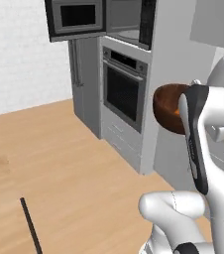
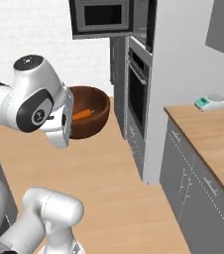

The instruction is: Pick the carrot from the sink and place it in the bowl. Then pick the bowl and place it in the microwave. Then close the microwave door and press the start button.

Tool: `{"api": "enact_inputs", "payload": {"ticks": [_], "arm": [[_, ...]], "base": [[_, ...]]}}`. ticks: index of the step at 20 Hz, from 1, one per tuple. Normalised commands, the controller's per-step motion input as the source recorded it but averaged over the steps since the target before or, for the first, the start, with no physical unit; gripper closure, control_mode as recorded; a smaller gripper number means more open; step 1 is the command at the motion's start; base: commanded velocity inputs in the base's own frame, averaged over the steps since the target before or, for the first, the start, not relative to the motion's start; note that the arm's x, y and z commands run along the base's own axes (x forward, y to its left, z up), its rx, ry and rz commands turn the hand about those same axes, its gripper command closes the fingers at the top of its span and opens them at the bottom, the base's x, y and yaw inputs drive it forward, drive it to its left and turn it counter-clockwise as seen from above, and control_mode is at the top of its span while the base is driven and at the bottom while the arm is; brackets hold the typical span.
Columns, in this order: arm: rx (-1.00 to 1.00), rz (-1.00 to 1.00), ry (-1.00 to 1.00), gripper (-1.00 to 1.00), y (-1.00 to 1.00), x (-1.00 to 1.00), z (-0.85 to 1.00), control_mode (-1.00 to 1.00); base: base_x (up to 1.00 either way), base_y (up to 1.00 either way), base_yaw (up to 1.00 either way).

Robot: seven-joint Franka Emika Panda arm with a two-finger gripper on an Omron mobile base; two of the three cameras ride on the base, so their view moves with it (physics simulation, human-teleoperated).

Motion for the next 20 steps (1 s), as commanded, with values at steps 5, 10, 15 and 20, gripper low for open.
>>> {"api": "enact_inputs", "payload": {"ticks": [5,10,15,20], "arm": [[0.0,0.0,0.0,1.0,0.0,0.0,0.0,1.0],[0.0,0.0,0.0,1.0,0.0,0.0,0.0,1.0],[0.0,0.0,0.0,1.0,0.0,0.0,0.0,1.0],[0.0,0.0,0.0,1.0,0.0,0.0,0.0,1.0]], "base": [[1.0,0.37,-0.36],[1.0,0.64,-0.29],[1.0,0.75,-0.28],[1.0,0.84,-0.28]]}}
